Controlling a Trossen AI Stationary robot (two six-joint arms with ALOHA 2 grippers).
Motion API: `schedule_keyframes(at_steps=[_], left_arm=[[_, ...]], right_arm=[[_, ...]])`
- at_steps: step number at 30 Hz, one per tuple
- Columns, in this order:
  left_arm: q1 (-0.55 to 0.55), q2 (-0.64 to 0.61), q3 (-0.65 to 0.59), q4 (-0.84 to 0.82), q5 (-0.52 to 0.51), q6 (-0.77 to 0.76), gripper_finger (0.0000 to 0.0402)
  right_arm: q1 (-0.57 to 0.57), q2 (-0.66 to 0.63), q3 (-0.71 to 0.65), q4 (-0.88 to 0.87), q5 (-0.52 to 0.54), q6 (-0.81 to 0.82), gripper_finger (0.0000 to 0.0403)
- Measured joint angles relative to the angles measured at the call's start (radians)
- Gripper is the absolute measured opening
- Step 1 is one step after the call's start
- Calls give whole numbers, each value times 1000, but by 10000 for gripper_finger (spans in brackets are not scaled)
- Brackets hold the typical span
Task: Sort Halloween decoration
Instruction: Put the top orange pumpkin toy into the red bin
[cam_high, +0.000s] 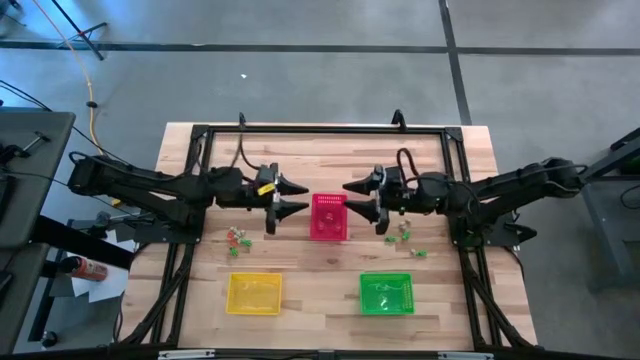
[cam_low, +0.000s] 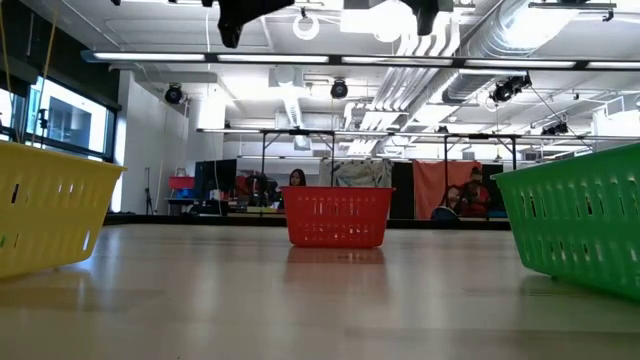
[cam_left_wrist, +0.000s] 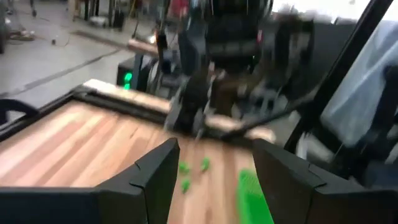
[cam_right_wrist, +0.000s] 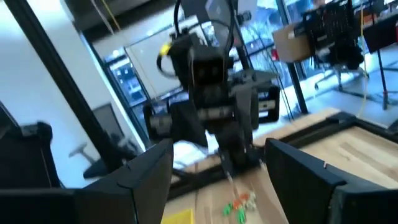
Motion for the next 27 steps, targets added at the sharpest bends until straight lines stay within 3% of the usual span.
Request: schedule_keyframes(at_steps=[6, 12, 18, 21, 27], left_arm=[[0, 0, 29, -22, -5, 75, 197], [1, 0, 29, 3, -7, 77, 197], [1, -8, 30, -31, 5, 28, 197], [1, -49, 80, -253, 21, -19, 197], [0, -74, 217, -981, 23, -269, 197]], right_arm=[[-2, -1, 46, -85, -1, -83, 248], [-2, -1, 70, -181, -1, -208, 248], [-2, -1, 70, -212, -1, -211, 248], [-2, -1, 70, -225, -2, -203, 248], [-2, -1, 70, -265, -3, -179, 248]])
